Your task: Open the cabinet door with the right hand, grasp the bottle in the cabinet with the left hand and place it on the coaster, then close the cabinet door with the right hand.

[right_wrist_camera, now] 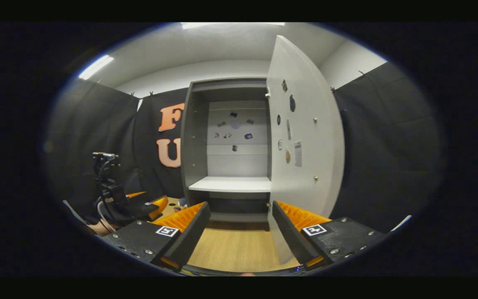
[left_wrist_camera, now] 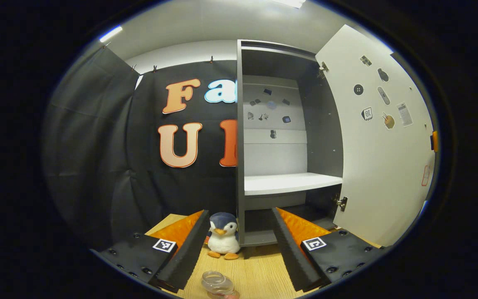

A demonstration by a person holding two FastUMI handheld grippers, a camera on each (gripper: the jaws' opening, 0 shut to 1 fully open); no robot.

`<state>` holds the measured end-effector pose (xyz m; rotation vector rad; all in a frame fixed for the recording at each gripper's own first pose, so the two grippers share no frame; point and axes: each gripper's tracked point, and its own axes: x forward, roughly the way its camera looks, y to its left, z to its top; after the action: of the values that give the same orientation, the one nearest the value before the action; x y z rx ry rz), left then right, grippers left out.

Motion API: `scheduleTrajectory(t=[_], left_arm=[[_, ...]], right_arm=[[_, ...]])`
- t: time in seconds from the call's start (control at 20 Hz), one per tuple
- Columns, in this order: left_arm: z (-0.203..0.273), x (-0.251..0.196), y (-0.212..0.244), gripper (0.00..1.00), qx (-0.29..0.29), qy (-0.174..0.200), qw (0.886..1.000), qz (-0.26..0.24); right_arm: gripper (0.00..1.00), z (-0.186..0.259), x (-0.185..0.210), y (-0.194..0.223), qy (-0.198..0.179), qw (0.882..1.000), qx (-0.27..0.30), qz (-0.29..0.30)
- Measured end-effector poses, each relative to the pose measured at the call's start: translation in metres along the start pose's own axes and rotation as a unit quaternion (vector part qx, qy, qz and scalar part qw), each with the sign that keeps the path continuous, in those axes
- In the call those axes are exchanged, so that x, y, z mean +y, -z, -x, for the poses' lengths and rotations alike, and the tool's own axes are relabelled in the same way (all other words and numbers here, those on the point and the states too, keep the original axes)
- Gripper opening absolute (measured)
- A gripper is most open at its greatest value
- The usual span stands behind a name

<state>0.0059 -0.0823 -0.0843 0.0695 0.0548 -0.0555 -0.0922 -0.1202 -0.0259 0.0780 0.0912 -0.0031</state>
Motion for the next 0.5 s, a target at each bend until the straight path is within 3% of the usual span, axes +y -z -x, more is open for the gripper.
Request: scheduleTrajectory(t=[0.2, 0.45, 0.5], left_arm=[[0.003, -0.012, -0.026, 0.95, -0.005, 0.003, 1.0, 0.002], [0.006, -0.028, -0.047, 0.95, -0.015, 0.012, 1.0, 0.013], [0.007, -0.031, -0.05, 0.95, -0.017, 0.013, 1.0, 0.013]], right_arm=[[0.93, 0.024, -0.048, -0.018, 0.045, 0.999, -0.021, -0.002], [0.96, 0.042, -0.13, -0.037, 0.133, 0.99, -0.044, 0.024], [0.93, 0.044, -0.143, -0.039, 0.147, 0.988, -0.043, 0.032]])
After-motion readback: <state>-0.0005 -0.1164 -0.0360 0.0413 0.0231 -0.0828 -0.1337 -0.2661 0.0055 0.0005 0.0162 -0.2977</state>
